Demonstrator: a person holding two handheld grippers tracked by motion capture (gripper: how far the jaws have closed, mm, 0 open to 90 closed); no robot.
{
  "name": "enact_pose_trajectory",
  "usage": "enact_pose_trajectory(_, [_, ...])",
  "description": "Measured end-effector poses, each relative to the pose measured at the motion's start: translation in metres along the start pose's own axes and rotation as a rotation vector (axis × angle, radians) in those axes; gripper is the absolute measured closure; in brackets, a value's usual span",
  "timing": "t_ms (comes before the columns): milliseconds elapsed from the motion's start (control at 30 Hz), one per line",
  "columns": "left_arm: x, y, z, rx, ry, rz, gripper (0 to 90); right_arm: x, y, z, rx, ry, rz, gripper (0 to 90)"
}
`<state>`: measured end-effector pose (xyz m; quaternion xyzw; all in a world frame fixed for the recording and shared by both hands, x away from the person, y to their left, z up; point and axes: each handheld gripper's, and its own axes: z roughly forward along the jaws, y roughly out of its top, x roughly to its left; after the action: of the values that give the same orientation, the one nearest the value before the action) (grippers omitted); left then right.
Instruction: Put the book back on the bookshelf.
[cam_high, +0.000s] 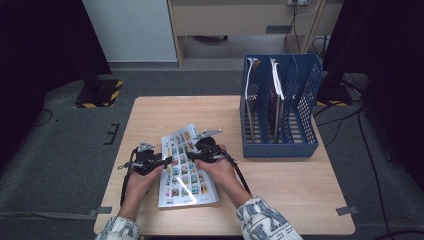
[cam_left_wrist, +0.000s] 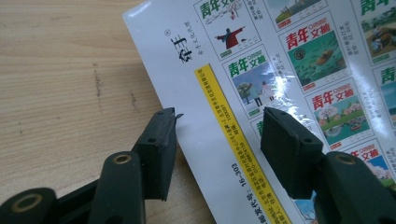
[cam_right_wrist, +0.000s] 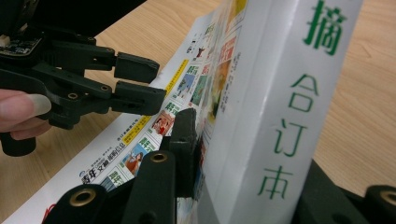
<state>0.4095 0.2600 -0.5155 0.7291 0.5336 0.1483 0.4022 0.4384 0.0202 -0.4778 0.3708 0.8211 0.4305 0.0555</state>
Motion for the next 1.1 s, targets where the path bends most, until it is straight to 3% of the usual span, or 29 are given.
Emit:
enact_pose_trajectory(200, [0.0,-0.001,-0.001,-0.013,-0.021,-0.006,34.8,0.004,0.001,-0.002,-0.018,-0.004,-0.03,69.7])
enact_pose_trajectory(467, [0.001,-0.009,-0.001,0.016,-0.063,0.021,27.5,0.006,0.0,-0.006,-0.059,-0.019,-0.06,70.2])
enact_pose_trajectory(600, [0.002,-0.011,0.001,0.019,-0.113,0.029,29.7,0.005,0.001,-0.01,-0.075,-0.029,-0.06,70.3])
enact_pose_trajectory(800, [0.008,-0.012,0.005,0.014,-0.181,-0.012,31.0,0.004,0.002,-0.012,-0.111,-0.031,-0.085,70.6])
enact_pose_trajectory(1100, [0.013,-0.013,0.009,0.026,-0.235,-0.044,32.5,0.006,0.003,-0.012,-0.127,-0.028,-0.106,70.8])
